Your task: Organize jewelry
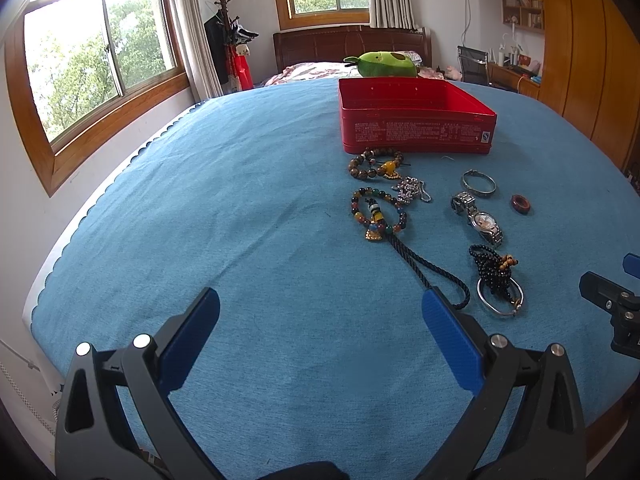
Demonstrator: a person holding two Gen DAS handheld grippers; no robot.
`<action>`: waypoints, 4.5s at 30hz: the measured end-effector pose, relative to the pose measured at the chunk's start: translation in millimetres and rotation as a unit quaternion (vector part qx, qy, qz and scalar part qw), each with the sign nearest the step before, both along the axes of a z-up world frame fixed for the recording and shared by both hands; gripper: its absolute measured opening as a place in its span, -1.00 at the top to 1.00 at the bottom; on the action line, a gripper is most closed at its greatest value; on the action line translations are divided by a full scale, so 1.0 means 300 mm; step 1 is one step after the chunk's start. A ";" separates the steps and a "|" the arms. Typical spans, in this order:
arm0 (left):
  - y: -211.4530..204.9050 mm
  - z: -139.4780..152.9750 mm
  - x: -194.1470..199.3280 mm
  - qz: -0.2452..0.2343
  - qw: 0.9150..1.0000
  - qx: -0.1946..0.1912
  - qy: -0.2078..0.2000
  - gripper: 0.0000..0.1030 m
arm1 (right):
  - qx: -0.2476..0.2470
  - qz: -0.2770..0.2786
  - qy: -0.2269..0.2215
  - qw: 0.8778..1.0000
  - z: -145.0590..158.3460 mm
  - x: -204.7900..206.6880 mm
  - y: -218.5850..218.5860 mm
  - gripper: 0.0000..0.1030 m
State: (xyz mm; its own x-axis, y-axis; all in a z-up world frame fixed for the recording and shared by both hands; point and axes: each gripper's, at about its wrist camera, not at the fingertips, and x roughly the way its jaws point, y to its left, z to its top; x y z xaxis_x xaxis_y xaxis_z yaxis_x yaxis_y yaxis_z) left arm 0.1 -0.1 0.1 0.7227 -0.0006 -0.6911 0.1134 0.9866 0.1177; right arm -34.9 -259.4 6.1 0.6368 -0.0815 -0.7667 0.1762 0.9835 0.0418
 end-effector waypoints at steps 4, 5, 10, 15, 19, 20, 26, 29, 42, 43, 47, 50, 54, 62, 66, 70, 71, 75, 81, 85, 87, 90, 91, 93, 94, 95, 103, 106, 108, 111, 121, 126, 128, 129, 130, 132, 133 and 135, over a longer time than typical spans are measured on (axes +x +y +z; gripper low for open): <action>0.000 0.000 0.000 0.000 1.000 0.000 0.000 -0.94 | 0.000 -0.001 0.000 1.000 0.001 0.000 0.000 -0.93; 0.000 0.000 0.000 0.000 1.000 0.000 0.000 -0.94 | 0.000 -0.001 0.000 1.000 0.001 0.000 0.001 -0.93; 0.000 0.000 -0.001 0.000 1.000 0.000 0.000 -0.94 | 0.000 -0.001 0.000 1.000 0.001 0.001 0.005 -0.93; 0.000 0.000 -0.001 0.000 1.000 0.000 0.000 -0.94 | 0.000 -0.001 0.000 1.000 0.000 0.001 0.007 -0.93; 0.000 0.000 0.000 0.000 1.000 0.000 0.000 -0.94 | 0.000 -0.001 0.000 1.000 -0.001 0.000 0.008 -0.93; 0.000 0.000 0.000 0.000 1.000 0.000 0.000 -0.94 | 0.000 -0.001 0.000 1.000 0.000 -0.003 0.007 -0.93; 0.005 -0.003 0.007 0.001 1.000 0.001 0.003 -0.94 | 0.007 0.004 0.000 1.000 -0.006 0.010 0.015 -0.93; 0.017 -0.001 0.019 -0.005 1.000 -0.007 0.006 -0.94 | 0.015 0.014 -0.001 1.000 -0.010 0.020 0.008 -0.93; 0.117 -0.029 0.174 -0.028 0.991 -0.105 0.080 -0.93 | 0.124 0.070 0.029 0.989 -0.020 0.145 -0.096 -0.93; 0.116 -0.024 0.192 -0.034 0.989 -0.111 0.086 -0.93 | 0.128 0.071 0.028 0.989 -0.015 0.162 -0.106 -0.93; 0.107 0.005 0.283 -0.042 0.987 -0.117 0.098 -0.93 | 0.127 0.070 0.014 0.989 0.027 0.235 -0.148 -0.91; 0.076 0.022 0.381 -0.044 0.987 -0.113 0.108 -0.93 | 0.139 0.067 0.010 0.988 0.047 0.313 -0.178 -0.80; 0.026 0.030 0.516 -0.048 0.986 -0.097 0.125 -0.76 | 0.159 0.082 0.030 0.983 0.037 0.445 -0.200 -0.57; -0.045 -0.047 0.727 -0.051 0.975 -0.095 0.194 -0.48 | 0.160 0.111 0.097 0.976 -0.066 0.648 -0.142 -0.48; -0.084 -0.072 0.775 -0.059 0.973 -0.091 0.202 -0.56 | 0.132 0.112 0.120 0.978 -0.102 0.688 -0.100 -0.48; -0.103 -0.100 0.817 -0.061 0.971 -0.090 0.214 -0.59 | 0.101 0.119 0.125 0.980 -0.127 0.710 -0.057 -0.48; -0.100 -0.107 0.821 -0.061 0.971 -0.090 0.215 -0.59 | 0.088 0.121 0.124 0.981 -0.129 0.709 -0.047 -0.45; -0.103 -0.126 0.857 -0.061 0.968 -0.100 0.223 -0.59 | 0.032 0.118 0.112 0.986 -0.136 0.701 -0.025 0.03; -0.120 -0.130 0.879 -0.068 0.963 -0.123 0.228 -0.58 | 0.070 0.118 0.099 0.985 -0.124 0.686 -0.086 0.04; -0.139 -0.134 0.884 -0.078 0.961 -0.127 0.235 -0.31 | 0.095 0.117 0.095 0.984 -0.100 0.676 -0.121 0.04; -0.159 -0.138 0.891 -0.081 0.960 -0.127 0.236 -0.24 | 0.099 0.117 0.096 0.983 -0.092 0.672 -0.134 0.03; -0.189 -0.142 0.908 -0.096 0.957 -0.136 0.240 0.00 | 0.104 0.119 0.098 0.983 -0.102 0.671 -0.138 0.03; -0.192 -0.144 0.907 -0.100 0.955 -0.140 0.243 0.07 | 0.106 0.119 0.099 0.982 -0.104 0.670 -0.143 0.03; -0.210 -0.152 0.923 -0.108 0.951 -0.148 0.249 0.13 | 0.109 0.120 0.098 0.982 -0.109 0.672 -0.135 0.03; -0.210 -0.154 0.920 -0.110 0.950 -0.150 0.249 0.21 | 0.111 0.120 0.097 0.982 -0.111 0.671 -0.134 0.03; -0.216 -0.160 0.928 -0.111 0.949 -0.154 0.251 0.21 | 0.111 0.119 0.096 0.982 -0.113 0.672 -0.131 0.03; -0.226 -0.179 0.951 -0.113 0.942 -0.188 0.253 0.19 | 0.112 0.121 0.095 0.982 -0.118 0.668 -0.130 0.03; -0.204 -0.175 0.940 -0.105 0.944 -0.190 0.249 0.07 | 0.112 0.121 0.095 0.982 -0.120 0.669 -0.133 0.03; -0.205 -0.170 0.946 -0.100 0.945 -0.194 0.243 0.04 | 0.111 0.121 0.095 0.982 -0.121 0.667 -0.136 0.03; -0.214 -0.173 0.963 -0.100 0.942 -0.206 0.244 0.09 | 0.108 0.121 0.096 0.982 -0.120 0.665 -0.132 0.03; -0.204 -0.200 0.950 -0.108 0.938 -0.228 0.237 0.79 | 0.109 0.121 0.096 0.982 -0.125 0.669 -0.124 0.03; -0.155 -0.141 0.892 -0.120 0.937 -0.257 0.202 0.82 | 0.115 0.121 0.095 0.981 -0.128 0.667 -0.134 0.03; -0.159 -0.095 0.869 -0.132 0.939 -0.262 0.182 0.83 | 0.118 0.120 0.094 0.981 -0.126 0.665 -0.138 0.03; -0.164 -0.071 0.856 -0.138 0.939 -0.266 0.171 0.83 | 0.119 0.119 0.094 0.981 -0.123 0.665 -0.142 0.03; -0.171 -0.058 0.844 -0.142 0.939 -0.268 0.164 0.83 | 0.120 0.118 0.093 0.981 -0.120 0.663 -0.145 0.03; -0.182 -0.024 0.818 -0.149 0.940 -0.269 0.149 0.83 | 0.124 0.113 0.088 0.982 -0.111 0.659 -0.158 0.03; -0.188 -0.012 0.807 -0.152 0.941 -0.268 0.142 0.83 | 0.125 0.111 0.086 0.982 -0.105 0.658 -0.162 0.03; -0.193 0.004 0.790 -0.154 0.942 -0.268 0.134 0.83 | 0.130 0.107 0.079 0.983 -0.090 0.656 -0.172 0.03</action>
State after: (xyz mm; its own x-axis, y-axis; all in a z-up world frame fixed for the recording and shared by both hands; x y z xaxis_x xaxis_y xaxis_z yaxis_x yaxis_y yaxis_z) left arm 237.0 -58.1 1.3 0.4311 -0.5823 -0.6892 0.3594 0.8115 -0.4608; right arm 162.0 -311.0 -21.0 0.4887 0.2523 -0.8352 -0.0088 0.9586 0.2845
